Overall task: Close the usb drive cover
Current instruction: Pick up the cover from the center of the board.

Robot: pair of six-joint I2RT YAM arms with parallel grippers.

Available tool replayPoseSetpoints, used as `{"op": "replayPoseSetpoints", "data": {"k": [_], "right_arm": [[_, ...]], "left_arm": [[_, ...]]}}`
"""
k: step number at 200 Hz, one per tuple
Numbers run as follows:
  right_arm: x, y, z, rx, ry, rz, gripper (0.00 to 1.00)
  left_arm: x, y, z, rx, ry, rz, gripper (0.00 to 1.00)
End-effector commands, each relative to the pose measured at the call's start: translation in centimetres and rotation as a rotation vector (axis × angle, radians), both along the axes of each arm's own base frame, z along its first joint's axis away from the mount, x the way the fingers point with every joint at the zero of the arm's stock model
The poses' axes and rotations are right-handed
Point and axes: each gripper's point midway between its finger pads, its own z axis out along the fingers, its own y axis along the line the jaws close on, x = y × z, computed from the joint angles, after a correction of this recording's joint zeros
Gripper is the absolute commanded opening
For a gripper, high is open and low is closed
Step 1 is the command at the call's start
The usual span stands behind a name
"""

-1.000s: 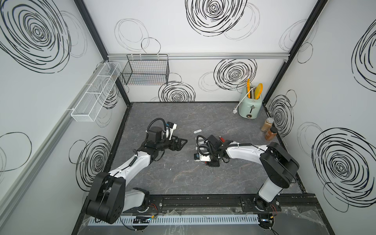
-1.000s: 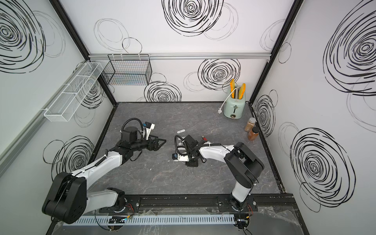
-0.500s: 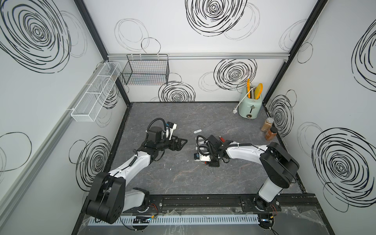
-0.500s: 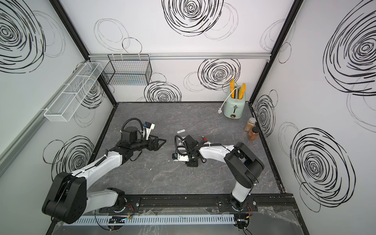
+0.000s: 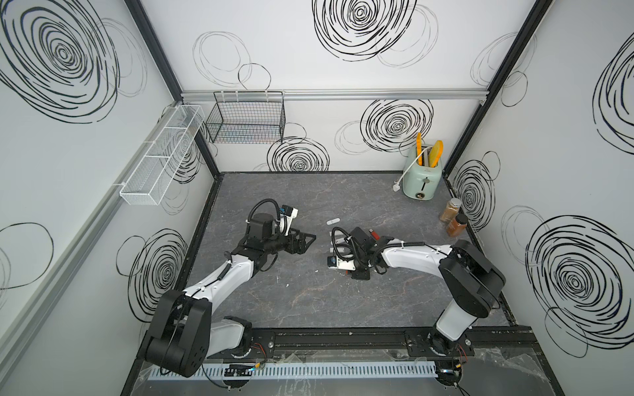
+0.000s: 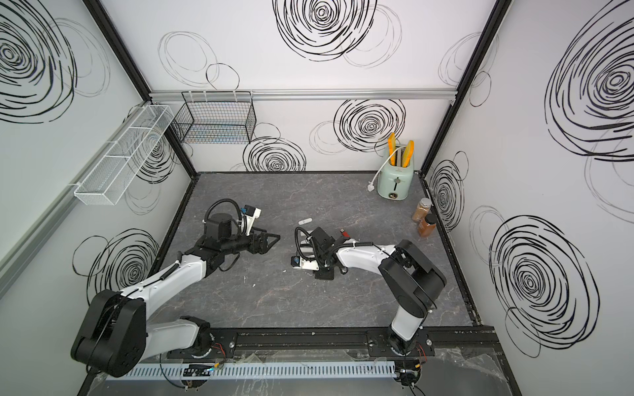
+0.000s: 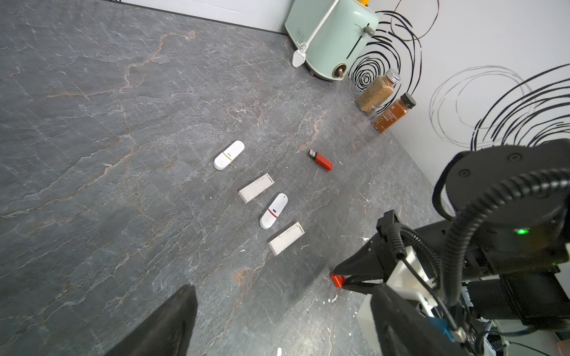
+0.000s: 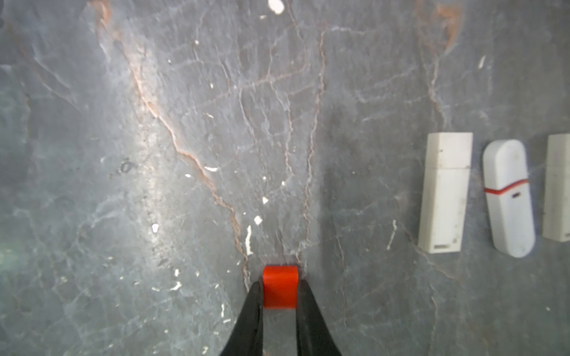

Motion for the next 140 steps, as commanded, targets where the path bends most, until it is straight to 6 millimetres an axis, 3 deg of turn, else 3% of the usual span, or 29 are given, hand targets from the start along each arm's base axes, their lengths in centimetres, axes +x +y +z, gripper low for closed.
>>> {"op": "replayPoseSetpoints", "data": {"k": [1, 71, 121, 140], "right_arm": [[0.4, -0.4, 1.2, 0.039, -0.027, -0.031, 0.15], [3.8, 1.5, 9.3, 0.377, -0.163, -0.151, 0.15], [4.3, 3.3, 13.7, 0.682, -0.245, -0.212, 0.15], [3.7, 4.1, 14.5, 0.76, -0.278, -0.205, 0.14]], "left_arm": [[0.0, -0.8, 1.7, -0.037, -0.064, -0.035, 0.92], [-0.4, -1.7, 3.3, -0.179, -0.07, -0.018, 0.88], [-2.4, -4.5, 3.9, -0.246, -0.053, -0.139, 0.85], [-3.1, -5.5, 3.7, -0.25, -0.039, -0.18, 0.85]]}}
